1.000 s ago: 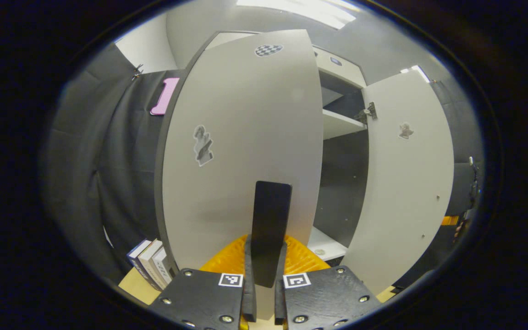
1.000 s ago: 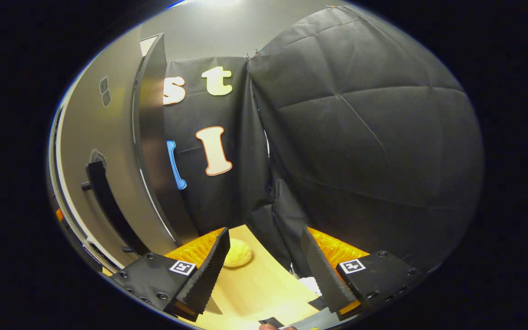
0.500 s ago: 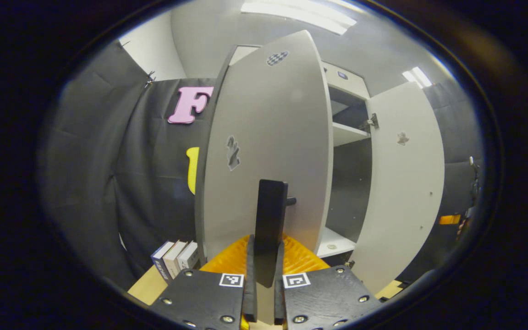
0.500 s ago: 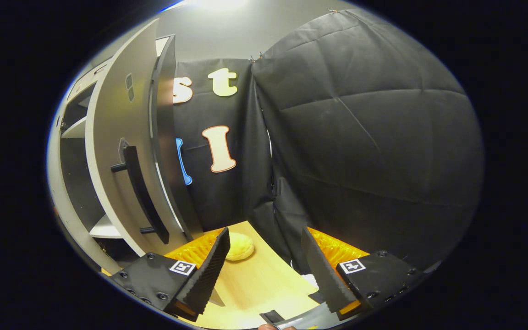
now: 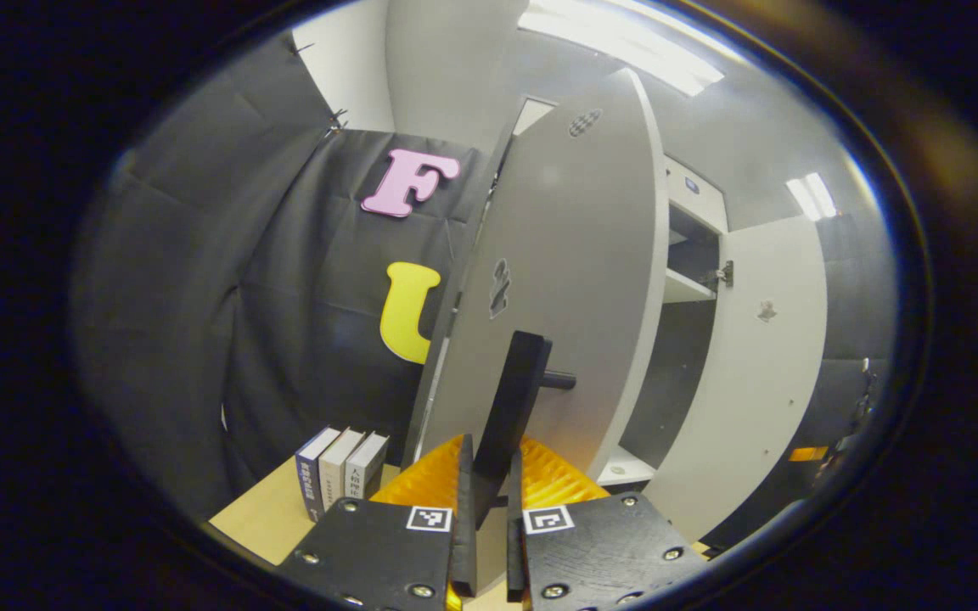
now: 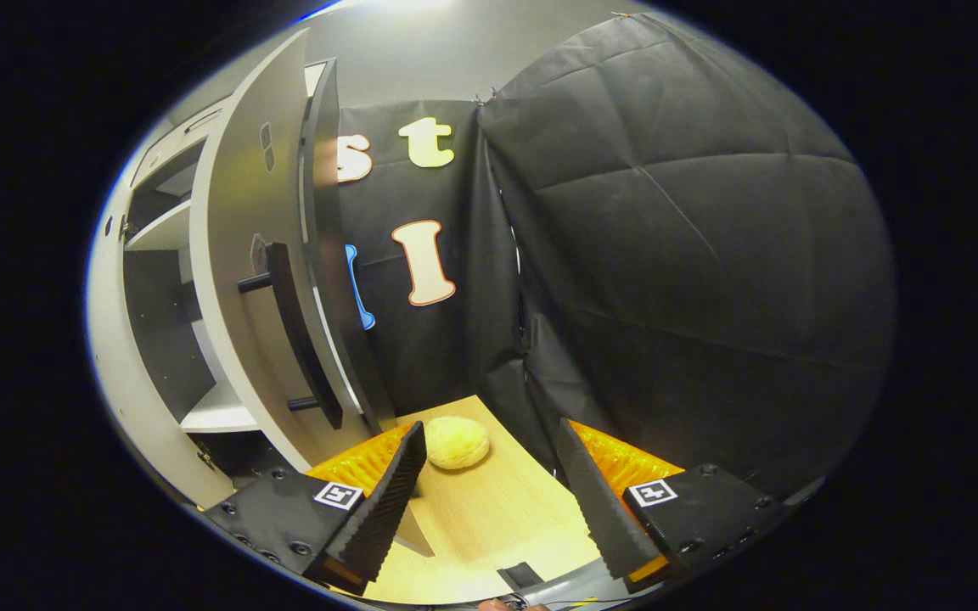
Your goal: Open the right door of the double-door shoe cabinet with the right hand, and open the left door with the left hand.
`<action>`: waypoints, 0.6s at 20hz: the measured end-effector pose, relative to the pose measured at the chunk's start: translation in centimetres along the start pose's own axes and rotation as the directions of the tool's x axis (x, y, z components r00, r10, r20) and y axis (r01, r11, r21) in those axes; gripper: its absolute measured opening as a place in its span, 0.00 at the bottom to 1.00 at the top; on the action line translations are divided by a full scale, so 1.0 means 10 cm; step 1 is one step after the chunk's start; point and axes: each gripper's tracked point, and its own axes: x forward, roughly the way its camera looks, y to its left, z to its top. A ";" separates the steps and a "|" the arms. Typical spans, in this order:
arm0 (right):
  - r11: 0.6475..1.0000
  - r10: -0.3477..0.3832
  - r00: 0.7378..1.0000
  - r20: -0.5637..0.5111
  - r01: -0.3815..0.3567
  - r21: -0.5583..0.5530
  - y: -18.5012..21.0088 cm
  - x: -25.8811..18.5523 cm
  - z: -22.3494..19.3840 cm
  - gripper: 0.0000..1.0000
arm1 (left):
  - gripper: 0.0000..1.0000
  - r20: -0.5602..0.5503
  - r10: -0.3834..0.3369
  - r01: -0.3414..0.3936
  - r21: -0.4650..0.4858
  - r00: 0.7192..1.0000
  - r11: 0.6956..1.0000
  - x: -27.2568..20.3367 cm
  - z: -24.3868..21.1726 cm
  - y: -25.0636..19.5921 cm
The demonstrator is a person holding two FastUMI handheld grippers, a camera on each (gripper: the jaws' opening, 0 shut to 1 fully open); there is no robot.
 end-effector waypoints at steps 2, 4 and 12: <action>1.000 -0.001 1.000 0.010 0.001 -0.002 0.03 -0.02 0.01 0.92 | 0.16 -0.024 0.031 -0.030 0.036 0.999 0.999 -0.01 -0.06 0.17; 1.000 -0.007 1.000 0.019 0.007 -0.011 0.04 -0.03 0.03 0.92 | 0.15 -0.033 0.071 -0.069 0.077 0.997 0.995 -0.06 -0.05 0.36; 1.000 -0.006 0.999 0.039 0.006 -0.005 0.20 -0.10 0.09 0.92 | 0.16 -0.054 0.057 -0.051 0.111 0.997 0.993 -0.09 -0.03 0.46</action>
